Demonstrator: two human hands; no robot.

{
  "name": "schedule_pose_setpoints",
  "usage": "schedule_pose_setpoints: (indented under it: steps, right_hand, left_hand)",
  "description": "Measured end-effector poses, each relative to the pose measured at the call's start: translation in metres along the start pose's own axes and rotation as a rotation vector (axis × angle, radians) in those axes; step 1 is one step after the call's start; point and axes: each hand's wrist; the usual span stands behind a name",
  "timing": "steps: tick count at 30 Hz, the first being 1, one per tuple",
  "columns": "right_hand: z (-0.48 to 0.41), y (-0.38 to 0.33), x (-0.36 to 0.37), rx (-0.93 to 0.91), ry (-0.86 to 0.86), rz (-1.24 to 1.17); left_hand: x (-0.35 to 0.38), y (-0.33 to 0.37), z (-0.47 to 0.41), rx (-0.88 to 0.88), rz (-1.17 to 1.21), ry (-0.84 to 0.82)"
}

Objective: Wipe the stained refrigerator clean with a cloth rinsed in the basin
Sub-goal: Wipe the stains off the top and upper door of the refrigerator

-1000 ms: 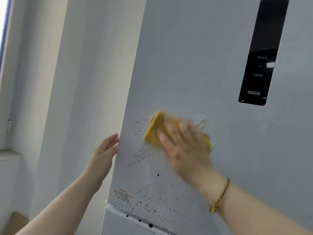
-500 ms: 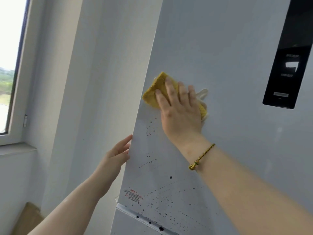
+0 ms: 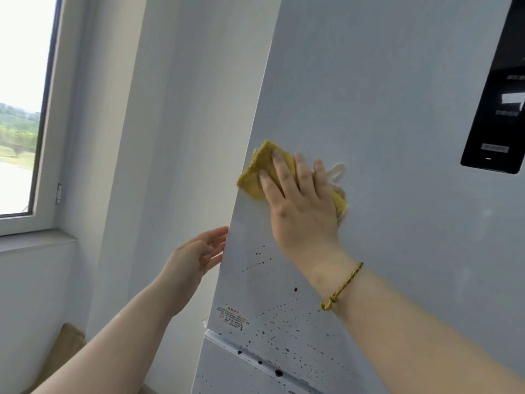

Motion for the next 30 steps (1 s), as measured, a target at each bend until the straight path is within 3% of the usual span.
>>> schedule_pose_setpoints:
  steps: [3,8,10,15,17,24,27,30]
  right_hand:
    - [0.059,-0.021,0.005,-0.125,-0.080,-0.026]
    - [0.125,-0.023,0.003,-0.503,-0.231,-0.002]
    - [0.108,-0.011,-0.001,-0.428,-0.169,-0.064]
    - [0.077,-0.010,-0.007,-0.003,-0.056,-0.087]
    - [0.094,-0.029,-0.003,-0.018,-0.098,-0.096]
    - [0.174,-0.077,0.004,-0.448,-0.414,-0.024]
    - [0.157,-0.063,0.004,-0.437,-0.333,-0.066]
    - [0.119,-0.036,0.000,-0.226,-0.125,-0.112]
  left_hand:
    - [0.001,0.002,0.001,0.023,-0.025,-0.016]
    - [0.002,0.003,0.006,0.045,-0.092,-0.050]
    - [0.003,0.003,0.008,0.055,-0.104,-0.057]
    - [0.004,0.001,0.010,0.059,-0.119,-0.044]
    - [0.007,0.001,0.009,0.037,-0.107,-0.028]
    - [0.011,0.000,0.012,0.026,-0.201,-0.024]
    - [0.013,-0.004,0.014,0.064,-0.257,-0.045]
    - [0.016,-0.007,0.017,0.098,-0.312,-0.082]
Point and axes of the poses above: each hand's wrist, its own z-axis away from the middle knuckle, its own x-axis out of the palm, y = z × x, and after that the axes turned 7 degrees about x, right-handed
